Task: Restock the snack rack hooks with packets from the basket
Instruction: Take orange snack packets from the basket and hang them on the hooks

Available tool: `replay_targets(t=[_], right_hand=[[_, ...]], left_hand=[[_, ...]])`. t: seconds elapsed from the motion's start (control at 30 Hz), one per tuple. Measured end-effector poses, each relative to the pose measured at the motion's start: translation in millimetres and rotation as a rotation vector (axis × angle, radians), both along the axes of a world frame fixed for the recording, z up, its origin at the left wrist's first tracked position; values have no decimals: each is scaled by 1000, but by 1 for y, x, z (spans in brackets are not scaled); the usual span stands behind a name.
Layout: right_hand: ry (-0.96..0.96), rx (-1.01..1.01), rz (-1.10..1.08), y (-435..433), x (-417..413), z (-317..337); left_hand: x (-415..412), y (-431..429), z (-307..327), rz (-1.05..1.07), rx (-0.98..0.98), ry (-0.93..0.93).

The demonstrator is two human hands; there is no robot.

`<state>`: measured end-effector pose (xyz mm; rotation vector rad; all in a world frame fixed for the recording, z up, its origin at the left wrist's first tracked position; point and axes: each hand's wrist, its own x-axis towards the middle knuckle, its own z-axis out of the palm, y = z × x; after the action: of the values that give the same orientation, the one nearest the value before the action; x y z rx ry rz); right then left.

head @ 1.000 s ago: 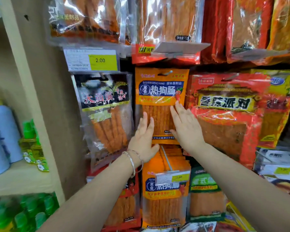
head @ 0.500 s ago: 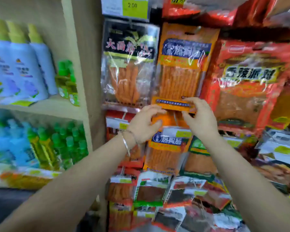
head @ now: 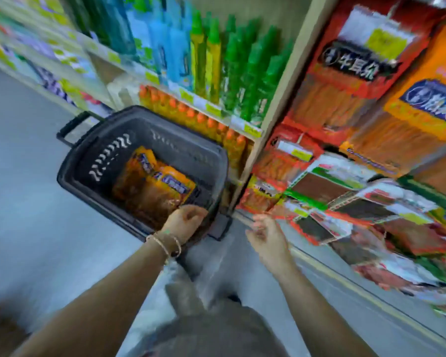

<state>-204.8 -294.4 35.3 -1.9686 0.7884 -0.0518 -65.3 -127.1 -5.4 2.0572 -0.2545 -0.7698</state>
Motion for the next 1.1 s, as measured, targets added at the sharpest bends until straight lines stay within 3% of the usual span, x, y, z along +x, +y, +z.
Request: replay_targets(t=[0.1,0.27,0.47,0.63,0.8,0.9,1.1], right_hand=[[194,97,156,51,24,-31],[308,133,278,113,108,-66],[444,292,250,145,225,-120],[608,373,144,143,288,-204],[698,471,-69,143,304,-290],[687,508,-143,144,301,-333],[712,440,-295,148,278,-375]], left_hand=[[19,57,-33,100,58,94],[100,126,-57,173,110,209],[240,173,-92,94,243,266],[322,165,-154,-28,386,247],[332,129,-234,-236,487,459],[323,111,-277,-317,554,443],[303,97,-338,-162,617,407]])
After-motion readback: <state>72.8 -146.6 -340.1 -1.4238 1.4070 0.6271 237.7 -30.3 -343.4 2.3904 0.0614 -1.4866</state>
